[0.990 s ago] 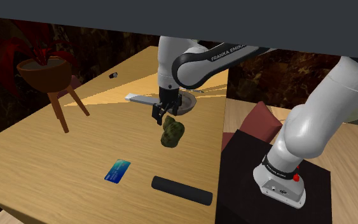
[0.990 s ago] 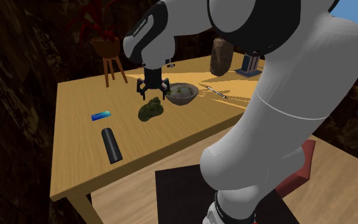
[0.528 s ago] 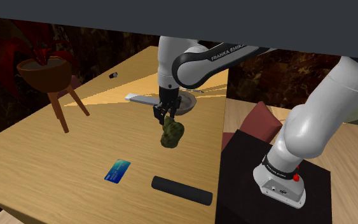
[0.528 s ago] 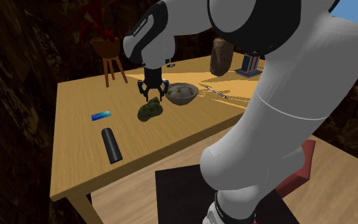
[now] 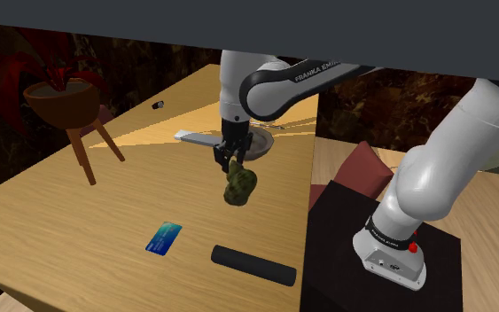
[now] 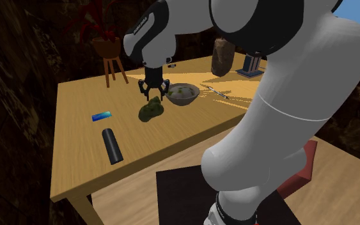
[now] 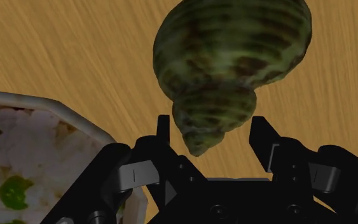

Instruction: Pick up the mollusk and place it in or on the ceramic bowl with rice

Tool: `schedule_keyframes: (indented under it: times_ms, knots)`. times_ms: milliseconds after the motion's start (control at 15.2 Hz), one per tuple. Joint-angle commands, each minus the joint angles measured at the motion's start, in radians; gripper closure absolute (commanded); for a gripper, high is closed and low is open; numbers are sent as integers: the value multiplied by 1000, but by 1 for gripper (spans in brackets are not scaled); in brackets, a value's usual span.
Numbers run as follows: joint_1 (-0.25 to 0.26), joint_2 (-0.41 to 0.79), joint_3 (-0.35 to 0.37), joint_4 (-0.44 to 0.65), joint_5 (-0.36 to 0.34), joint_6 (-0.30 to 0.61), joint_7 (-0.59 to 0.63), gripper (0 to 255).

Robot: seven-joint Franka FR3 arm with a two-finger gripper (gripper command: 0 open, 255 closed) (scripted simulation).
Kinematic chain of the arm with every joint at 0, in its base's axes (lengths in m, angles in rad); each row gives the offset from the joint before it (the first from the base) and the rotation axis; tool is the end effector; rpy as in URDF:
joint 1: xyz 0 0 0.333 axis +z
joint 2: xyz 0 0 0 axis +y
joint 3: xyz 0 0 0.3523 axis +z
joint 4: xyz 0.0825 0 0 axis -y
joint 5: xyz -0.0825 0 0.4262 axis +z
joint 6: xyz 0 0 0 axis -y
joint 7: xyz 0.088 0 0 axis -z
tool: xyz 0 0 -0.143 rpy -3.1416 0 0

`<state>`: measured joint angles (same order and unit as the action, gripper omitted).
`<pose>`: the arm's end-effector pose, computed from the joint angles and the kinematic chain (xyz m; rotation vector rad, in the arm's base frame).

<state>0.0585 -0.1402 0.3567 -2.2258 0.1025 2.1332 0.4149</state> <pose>0.4899 0.2266 0.4119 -3.0885 0.0848 -0.0326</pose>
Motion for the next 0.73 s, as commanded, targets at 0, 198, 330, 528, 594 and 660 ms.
schedule_keyframes:
  times_ms: [0,198,330,528,594,660]
  knots:
    - [0,-10,-1,14,2,-24,-1,255]
    - [0,-23,-4,41,5,-65,-3,255]
    - [-1,-32,-6,61,7,-92,-3,255]
    - [-2,-42,-9,91,8,-132,-4,255]
    - [-2,-45,-10,102,8,-146,-4,255]
    - [-2,-48,-11,113,8,-159,-4,255]
